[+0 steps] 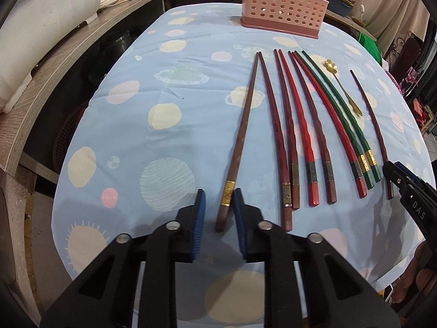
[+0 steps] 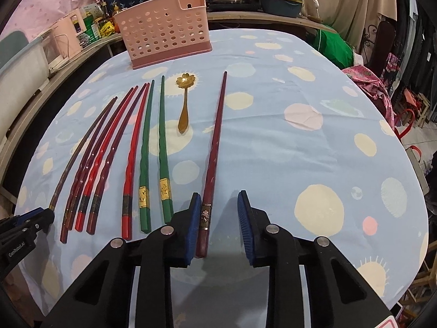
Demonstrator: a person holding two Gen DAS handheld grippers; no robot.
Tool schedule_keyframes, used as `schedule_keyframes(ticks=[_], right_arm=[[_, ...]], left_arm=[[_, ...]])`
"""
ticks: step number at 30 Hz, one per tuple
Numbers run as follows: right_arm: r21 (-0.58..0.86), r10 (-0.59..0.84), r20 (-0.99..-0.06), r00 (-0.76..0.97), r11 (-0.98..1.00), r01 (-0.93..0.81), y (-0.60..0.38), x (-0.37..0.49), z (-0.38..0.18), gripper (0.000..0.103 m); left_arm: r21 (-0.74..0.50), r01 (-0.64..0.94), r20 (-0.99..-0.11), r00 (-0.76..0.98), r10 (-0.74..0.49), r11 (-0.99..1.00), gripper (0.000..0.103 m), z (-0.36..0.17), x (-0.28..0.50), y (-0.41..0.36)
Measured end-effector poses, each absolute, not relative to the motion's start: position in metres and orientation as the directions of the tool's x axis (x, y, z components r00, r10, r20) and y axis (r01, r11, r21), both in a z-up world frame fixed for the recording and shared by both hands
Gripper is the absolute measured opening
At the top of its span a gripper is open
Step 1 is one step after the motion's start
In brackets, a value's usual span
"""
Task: Organize utensils
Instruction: 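Grasp a dark brown chopstick with the left tool while the right tool grasps a dark red chopstick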
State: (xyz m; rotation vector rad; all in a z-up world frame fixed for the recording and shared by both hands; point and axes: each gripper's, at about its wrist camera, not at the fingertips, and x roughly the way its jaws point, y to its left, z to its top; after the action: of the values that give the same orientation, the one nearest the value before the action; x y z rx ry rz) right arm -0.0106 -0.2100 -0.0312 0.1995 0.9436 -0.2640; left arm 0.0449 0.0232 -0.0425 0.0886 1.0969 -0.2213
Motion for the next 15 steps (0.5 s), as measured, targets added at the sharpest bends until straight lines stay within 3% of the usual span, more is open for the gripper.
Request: schedule_keyframes(ticks=[2, 15], right_arm=[[0.069, -0.123, -0.82, 0.559, 0.949, 0.309, -0.212, -0.012, -0.031, 0.008], [0.106, -0.093, -0.8, 0.592, 0.95, 0.292, -0.22, -0.028, -0.001, 0.007]], left_arm=[[-0.054, 0.224, -0.891, 0.429, -0.148, 0.973, 0.011, -0.042, 0.045, 0.024], [-0.092, 0.227, -0.886, 0.426, -0.183, 0.97, 0.007, -0.016, 0.039, 0.03]])
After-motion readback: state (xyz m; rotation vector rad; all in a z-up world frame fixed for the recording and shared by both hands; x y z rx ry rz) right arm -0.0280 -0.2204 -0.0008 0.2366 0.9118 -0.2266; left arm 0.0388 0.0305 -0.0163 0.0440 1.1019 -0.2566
